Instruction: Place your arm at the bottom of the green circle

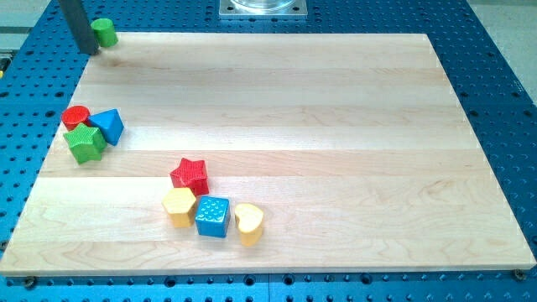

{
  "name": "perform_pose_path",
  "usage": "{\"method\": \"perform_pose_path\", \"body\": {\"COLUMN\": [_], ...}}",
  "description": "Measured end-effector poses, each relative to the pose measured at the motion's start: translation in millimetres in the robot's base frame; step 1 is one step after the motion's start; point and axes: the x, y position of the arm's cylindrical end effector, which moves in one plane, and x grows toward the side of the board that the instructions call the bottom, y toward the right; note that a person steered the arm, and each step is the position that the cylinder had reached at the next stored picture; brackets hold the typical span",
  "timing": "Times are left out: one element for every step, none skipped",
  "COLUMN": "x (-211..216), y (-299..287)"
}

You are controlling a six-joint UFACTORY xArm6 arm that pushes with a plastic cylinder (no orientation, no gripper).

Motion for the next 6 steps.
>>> {"method": "perform_pose_path", "body": {"x": [14.1, 14.6, 14.6, 13.8, 14.1, 31.4], "y": [-0.4, 0.2, 0.2, 6.2, 13.6, -0.3]}}
